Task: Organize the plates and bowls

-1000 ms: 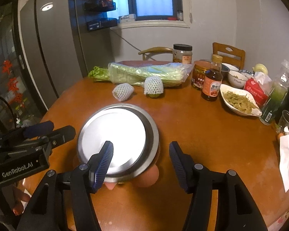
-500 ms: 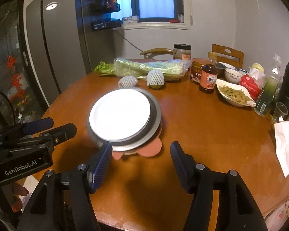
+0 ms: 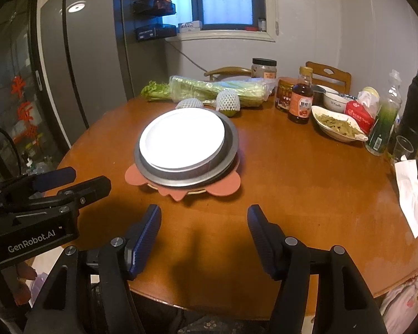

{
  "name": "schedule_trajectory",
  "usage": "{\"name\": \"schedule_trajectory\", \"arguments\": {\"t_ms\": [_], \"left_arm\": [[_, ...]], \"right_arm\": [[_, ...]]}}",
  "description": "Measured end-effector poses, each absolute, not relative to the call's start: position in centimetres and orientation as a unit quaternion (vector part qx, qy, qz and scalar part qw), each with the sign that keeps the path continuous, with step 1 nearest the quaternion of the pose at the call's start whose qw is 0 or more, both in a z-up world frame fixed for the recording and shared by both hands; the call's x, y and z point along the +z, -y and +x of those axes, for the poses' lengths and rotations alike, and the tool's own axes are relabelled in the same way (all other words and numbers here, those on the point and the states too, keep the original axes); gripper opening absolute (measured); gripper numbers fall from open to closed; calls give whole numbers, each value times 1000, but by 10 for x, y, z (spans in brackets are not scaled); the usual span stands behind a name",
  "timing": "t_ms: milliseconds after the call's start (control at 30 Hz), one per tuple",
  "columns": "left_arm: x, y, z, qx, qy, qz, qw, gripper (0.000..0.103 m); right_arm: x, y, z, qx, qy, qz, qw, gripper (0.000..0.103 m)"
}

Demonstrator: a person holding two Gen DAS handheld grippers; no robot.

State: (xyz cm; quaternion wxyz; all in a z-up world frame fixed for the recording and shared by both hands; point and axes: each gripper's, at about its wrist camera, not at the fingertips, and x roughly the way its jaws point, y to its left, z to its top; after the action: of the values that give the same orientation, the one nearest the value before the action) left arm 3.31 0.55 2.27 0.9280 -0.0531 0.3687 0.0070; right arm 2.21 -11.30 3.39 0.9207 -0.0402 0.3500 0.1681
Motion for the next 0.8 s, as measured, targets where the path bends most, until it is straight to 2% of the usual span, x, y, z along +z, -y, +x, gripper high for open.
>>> {"name": "schedule_trajectory", "arguments": {"t_ms": [800], "left_arm": [[5, -9, 22, 16, -384, -57, 921, 65]], "right_arm": [[17, 114, 6, 153, -357, -37, 921, 67]]}}
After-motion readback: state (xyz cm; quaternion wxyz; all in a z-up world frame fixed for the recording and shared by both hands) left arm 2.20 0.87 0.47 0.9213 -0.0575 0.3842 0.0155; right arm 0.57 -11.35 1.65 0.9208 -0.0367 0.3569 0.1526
